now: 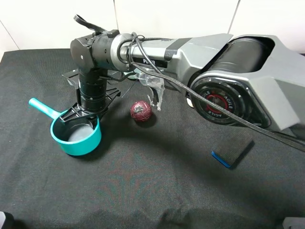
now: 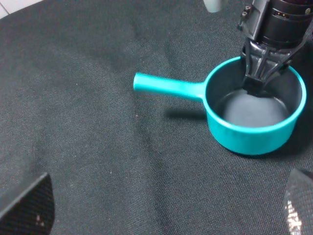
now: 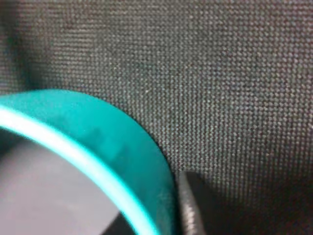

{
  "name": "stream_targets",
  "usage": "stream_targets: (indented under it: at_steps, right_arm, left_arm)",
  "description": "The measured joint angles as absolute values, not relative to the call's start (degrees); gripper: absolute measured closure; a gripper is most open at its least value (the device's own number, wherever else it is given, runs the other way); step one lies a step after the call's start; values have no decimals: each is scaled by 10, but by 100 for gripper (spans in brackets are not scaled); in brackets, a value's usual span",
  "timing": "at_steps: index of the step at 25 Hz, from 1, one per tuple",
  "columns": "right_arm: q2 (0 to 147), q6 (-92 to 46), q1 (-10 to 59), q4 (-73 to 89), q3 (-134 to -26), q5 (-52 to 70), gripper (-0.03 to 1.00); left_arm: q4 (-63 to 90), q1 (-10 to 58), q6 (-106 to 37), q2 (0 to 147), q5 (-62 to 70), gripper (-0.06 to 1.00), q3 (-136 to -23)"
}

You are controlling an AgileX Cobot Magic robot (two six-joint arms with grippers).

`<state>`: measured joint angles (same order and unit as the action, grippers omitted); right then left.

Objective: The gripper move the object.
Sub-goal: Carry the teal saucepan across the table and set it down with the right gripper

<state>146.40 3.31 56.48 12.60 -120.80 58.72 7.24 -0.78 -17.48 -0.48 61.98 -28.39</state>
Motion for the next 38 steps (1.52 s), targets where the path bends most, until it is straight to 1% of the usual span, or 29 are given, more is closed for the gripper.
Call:
stream_targets:
  at_steps: [12, 29, 38]
  right_arm:
    - [1464, 44, 565, 116, -1208, 588, 96]
    - [1424, 48, 565, 110, -1209, 630, 96]
    - [1421, 48, 565, 108, -1285, 690, 96]
  left_arm:
    - [72, -8, -175, -5, 620, -5, -284]
    - [72, -8, -175, -5, 620, -5, -284]
    - [72, -8, -175, -5, 620, -5, -284]
